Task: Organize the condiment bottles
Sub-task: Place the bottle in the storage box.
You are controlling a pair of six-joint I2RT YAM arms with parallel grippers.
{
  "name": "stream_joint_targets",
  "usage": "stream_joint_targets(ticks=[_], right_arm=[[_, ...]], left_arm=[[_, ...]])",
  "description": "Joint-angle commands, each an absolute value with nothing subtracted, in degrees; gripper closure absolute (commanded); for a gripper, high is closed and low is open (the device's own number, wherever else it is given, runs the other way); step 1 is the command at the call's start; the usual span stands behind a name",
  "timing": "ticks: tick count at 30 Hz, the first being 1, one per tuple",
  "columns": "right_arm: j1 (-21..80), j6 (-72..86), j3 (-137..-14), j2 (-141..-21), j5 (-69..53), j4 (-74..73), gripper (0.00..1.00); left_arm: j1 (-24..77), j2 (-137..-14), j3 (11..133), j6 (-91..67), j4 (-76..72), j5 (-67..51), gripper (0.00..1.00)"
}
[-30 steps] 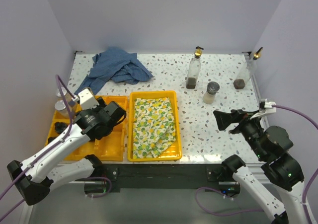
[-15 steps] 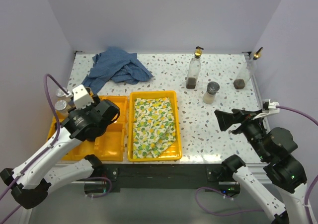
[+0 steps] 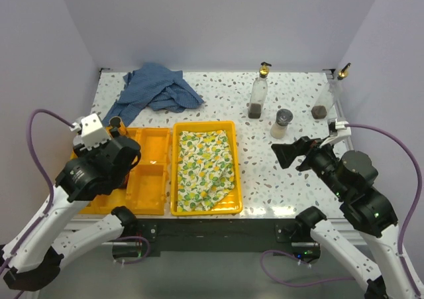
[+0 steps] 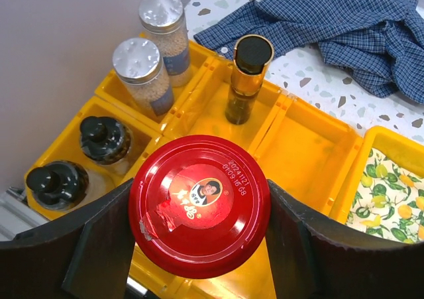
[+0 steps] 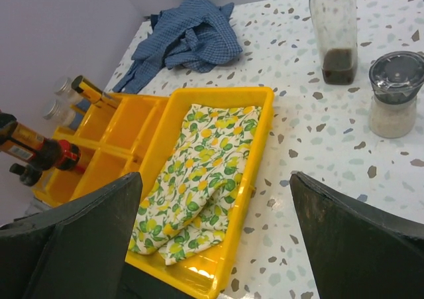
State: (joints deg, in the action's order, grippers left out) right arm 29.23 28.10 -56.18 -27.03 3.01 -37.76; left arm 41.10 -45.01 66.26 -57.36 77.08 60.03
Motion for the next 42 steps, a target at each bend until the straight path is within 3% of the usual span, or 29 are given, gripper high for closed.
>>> stream_joint_targets(ticks=[1,8,19,26,33,37,42], right_arm=[[29.44,29.09,-55.55,-27.42,-1.57,-32.35,0.01],[29.44,31.29,-54.84,-31.37,-8.34,-28.30,0.01],[29.44,32.96,-52.47,-31.03,-7.82,-26.55,0.01],[29.36,34.27,-51.50,-35.76,-11.42,-21.19,0.02],[32.77,37.36,-52.47,-51.21,-17.49,-5.83,0.06],[45.83,31.30,-58.26,-62.00,-11.00,-2.82,0.05],[53.34,28.13,-68.89,-74.78,-9.50,-2.02,0.05]], left_arm=[[40.17,-40.10,70.13,-49.58,75.41,62.58,1.00],[40.25,-32.26,67.94,-49.21,75.32,59.42,1.00],[40.08,-25.15,67.06,-46.15,72.34,62.14,1.00],[39.99,-26.80,66.62,-47.54,73.04,62.67,1.00],[39.99,-31.63,66.53,-51.06,75.14,63.98,1.00],[40.08,-34.53,68.02,-53.69,75.32,68.10,1.00],[39.90,-38.58,69.87,-62.30,75.24,73.03,1.00]])
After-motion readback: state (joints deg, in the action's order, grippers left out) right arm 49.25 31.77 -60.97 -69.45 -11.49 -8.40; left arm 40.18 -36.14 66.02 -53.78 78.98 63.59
